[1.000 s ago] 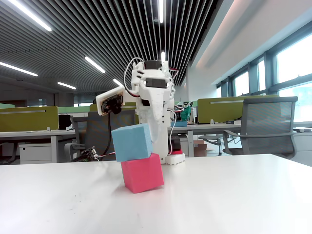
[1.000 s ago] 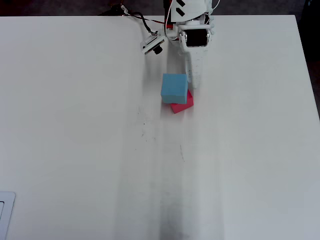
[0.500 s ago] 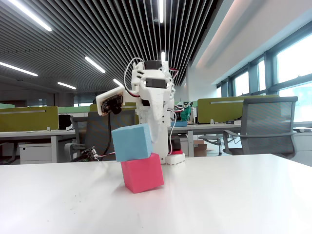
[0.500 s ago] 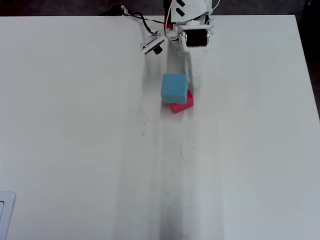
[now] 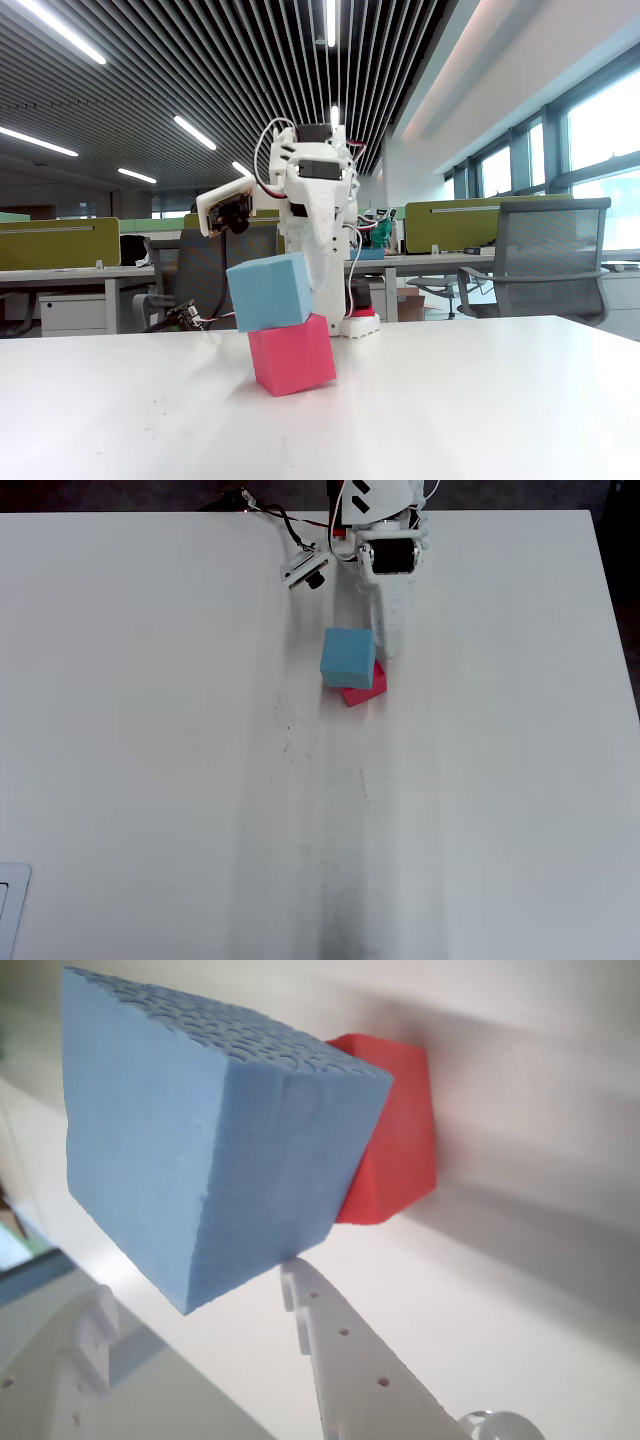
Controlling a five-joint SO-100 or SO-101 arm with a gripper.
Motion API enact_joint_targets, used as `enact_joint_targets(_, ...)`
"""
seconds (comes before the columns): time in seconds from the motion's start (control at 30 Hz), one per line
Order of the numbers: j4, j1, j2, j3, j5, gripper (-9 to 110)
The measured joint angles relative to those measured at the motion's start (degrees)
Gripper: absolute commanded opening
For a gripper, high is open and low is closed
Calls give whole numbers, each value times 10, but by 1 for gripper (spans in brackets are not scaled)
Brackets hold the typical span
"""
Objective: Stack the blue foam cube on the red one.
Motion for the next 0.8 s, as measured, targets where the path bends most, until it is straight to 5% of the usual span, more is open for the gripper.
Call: enact_joint_targets(0.8, -26, -38, 0, 10, 0, 22)
